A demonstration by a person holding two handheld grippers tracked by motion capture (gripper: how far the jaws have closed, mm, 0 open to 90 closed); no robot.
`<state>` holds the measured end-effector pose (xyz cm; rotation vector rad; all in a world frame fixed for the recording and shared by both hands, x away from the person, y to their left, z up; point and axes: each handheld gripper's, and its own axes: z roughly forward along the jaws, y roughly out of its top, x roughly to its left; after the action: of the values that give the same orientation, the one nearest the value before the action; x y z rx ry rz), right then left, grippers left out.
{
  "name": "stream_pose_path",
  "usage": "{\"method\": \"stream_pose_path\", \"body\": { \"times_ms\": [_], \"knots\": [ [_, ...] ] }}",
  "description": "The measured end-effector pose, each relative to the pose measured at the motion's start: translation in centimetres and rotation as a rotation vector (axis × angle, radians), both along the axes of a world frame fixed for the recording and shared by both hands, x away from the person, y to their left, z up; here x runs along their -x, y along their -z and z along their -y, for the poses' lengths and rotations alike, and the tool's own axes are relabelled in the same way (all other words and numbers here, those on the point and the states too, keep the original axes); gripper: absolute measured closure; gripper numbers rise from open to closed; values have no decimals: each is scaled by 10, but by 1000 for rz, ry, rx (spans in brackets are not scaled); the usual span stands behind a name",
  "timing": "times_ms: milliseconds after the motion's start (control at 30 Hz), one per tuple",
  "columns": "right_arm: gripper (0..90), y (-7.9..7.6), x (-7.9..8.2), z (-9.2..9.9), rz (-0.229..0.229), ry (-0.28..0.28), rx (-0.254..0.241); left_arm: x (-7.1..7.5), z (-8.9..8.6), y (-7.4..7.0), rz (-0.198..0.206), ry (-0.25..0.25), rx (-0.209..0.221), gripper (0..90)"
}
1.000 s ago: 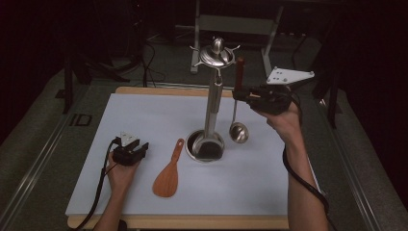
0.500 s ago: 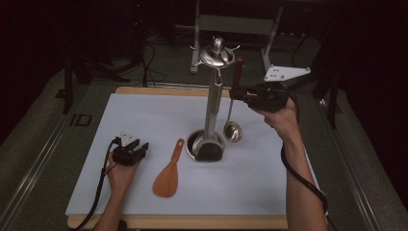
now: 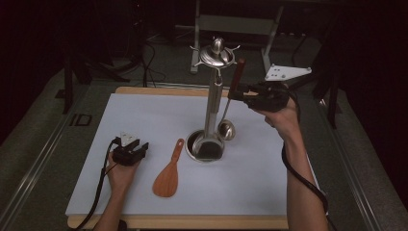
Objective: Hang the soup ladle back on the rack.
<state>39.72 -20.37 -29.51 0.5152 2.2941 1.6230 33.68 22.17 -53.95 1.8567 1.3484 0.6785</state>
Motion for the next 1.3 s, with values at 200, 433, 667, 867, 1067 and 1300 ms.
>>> {"method": "stream_pose_path", "body": {
  "times_ms": [200, 433, 667, 867, 1067, 1300],
  "knots": [
    [579, -3, 5, 6, 19, 25, 8, 0, 0, 0, 0, 0, -1, 588],
    [569, -9, 11, 12, 41, 38, 9, 0, 0, 0, 0, -1, 1, 588],
    [592, -21, 16, 21, 69, 54, -2, 0, 0, 0, -1, -1, 1, 588],
    [760, -31, 23, 22, 110, 96, -14, 0, 0, 0, -2, 0, -2, 588],
    [899, -44, 33, 18, 177, 142, -43, 0, 0, 0, -1, 2, -2, 588],
    [900, -56, 36, 9, 216, 171, -42, 0, 0, 0, -3, 1, -1, 588]
  ]
}}
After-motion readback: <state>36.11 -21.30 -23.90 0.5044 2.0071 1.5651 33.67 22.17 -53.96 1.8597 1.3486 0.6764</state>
